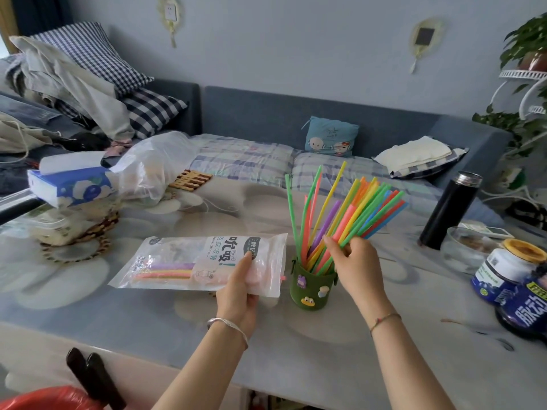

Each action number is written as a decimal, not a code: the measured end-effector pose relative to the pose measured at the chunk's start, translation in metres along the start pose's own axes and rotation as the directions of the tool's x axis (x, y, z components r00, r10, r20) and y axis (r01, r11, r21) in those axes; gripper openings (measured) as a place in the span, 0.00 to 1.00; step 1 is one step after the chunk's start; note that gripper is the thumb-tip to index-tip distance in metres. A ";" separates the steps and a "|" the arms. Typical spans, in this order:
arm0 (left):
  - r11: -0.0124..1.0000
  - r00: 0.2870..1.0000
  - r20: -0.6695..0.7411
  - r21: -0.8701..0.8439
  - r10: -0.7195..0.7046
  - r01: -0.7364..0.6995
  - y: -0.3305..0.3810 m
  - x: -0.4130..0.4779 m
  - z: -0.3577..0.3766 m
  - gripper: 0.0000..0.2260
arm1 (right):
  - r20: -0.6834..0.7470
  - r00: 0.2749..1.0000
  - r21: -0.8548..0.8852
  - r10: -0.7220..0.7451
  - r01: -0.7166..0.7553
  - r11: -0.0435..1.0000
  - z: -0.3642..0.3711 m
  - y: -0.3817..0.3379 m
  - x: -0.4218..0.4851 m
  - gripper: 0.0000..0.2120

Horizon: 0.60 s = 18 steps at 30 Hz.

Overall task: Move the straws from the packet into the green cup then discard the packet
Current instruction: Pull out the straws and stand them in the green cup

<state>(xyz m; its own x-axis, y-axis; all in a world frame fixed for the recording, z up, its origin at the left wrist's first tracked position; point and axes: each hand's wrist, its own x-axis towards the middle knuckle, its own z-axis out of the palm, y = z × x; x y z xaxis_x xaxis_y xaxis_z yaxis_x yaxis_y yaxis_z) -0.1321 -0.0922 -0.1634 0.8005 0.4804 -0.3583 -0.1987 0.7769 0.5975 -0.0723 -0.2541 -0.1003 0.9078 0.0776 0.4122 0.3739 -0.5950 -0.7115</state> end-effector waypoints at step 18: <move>1.000 1.000 -0.026 -0.010 0.003 -0.004 0.002 -0.002 0.000 0.21 | 0.009 0.996 0.491 0.084 -0.078 0.868 0.015 0.003 -0.023 0.11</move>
<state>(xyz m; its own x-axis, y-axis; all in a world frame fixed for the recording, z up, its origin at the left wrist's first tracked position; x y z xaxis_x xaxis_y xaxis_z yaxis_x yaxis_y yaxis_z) -0.1340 -0.0918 -0.1613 0.7851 0.4933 -0.3747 -0.2070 0.7790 0.5918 -0.0889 -0.2458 -0.1200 0.9376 0.0340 0.3459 0.3474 -0.1299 -0.9287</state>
